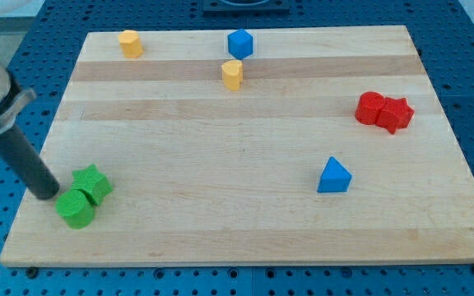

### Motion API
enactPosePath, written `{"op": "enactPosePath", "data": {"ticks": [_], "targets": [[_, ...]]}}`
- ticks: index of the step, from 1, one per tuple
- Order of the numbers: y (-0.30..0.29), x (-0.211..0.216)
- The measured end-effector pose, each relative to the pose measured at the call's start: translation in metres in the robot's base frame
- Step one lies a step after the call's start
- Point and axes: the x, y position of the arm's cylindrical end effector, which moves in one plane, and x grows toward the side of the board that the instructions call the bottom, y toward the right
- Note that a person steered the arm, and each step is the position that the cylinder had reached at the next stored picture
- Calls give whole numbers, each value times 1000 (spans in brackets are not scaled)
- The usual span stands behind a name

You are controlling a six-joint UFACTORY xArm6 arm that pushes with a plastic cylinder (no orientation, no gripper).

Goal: Separate the green star from the green circle

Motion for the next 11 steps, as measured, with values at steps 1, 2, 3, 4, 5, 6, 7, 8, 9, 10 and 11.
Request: {"op": "enactPosePath", "data": {"ticks": [1, 2, 3, 4, 5, 6, 7, 8, 9, 10, 11], "targets": [[8, 22], [28, 23], [35, 8], [27, 5], [31, -2], [50, -21], [78, -33], [104, -57], [139, -68], [174, -82], [208, -94]]}}
